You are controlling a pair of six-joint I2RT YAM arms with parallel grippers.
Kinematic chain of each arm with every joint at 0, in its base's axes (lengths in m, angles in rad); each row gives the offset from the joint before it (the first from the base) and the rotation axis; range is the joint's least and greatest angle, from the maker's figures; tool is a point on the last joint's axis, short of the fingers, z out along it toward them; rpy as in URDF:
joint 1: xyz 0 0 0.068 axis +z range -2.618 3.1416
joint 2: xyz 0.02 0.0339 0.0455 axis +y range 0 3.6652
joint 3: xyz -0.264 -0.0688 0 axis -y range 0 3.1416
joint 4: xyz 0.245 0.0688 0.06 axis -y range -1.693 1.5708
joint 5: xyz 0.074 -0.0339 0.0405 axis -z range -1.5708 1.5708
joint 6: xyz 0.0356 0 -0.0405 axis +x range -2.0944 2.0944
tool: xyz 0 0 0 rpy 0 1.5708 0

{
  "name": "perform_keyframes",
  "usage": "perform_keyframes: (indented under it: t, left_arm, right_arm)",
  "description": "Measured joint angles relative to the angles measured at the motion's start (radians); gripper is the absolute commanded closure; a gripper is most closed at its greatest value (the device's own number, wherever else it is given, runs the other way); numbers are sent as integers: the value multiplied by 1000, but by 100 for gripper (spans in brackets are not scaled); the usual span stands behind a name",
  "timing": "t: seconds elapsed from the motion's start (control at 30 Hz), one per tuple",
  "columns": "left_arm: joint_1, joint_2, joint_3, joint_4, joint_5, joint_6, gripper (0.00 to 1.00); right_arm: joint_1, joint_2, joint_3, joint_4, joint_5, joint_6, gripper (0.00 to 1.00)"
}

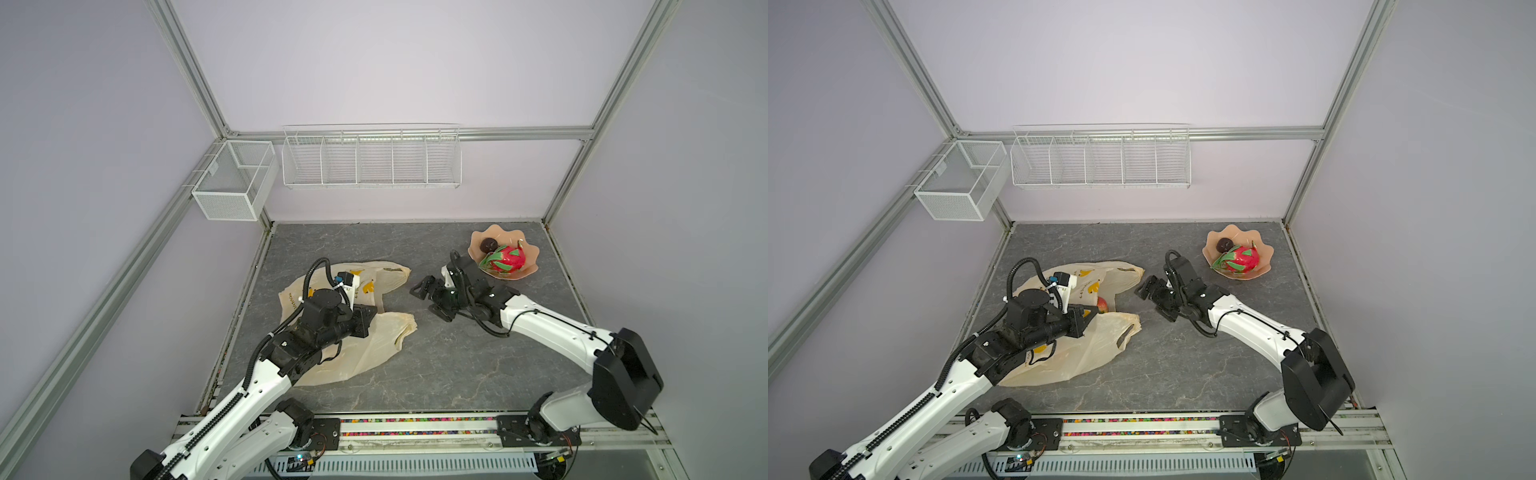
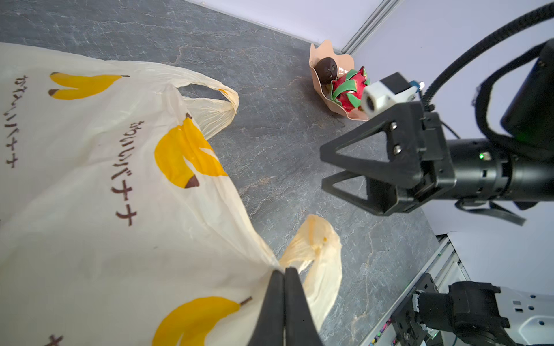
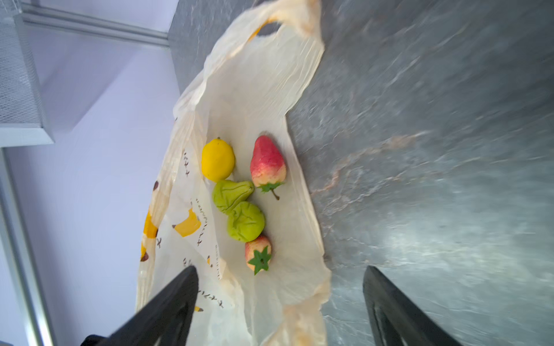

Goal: Place the fruits into the plastic bag
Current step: 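Withdraw the open right gripper from the bag back over the bowl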

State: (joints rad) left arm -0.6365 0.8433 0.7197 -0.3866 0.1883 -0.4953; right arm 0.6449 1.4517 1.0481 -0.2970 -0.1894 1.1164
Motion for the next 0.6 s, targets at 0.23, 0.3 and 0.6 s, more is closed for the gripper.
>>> perform_keyframes:
  t: [0.23,0.3,0.6]
  left_arm:
    - [0,-28,-4,0,-1,0,100]
    - [0,-34,-6,-2,-2,0,100]
    - [0,-35,-6,-4,-8,-1,100]
  right_arm:
    - [-170,-10,238,-381,216,-324,12]
    - [-202,-4,305,-442,275,-408,11]
    - [-314,96,438,-562,414,-666,10]
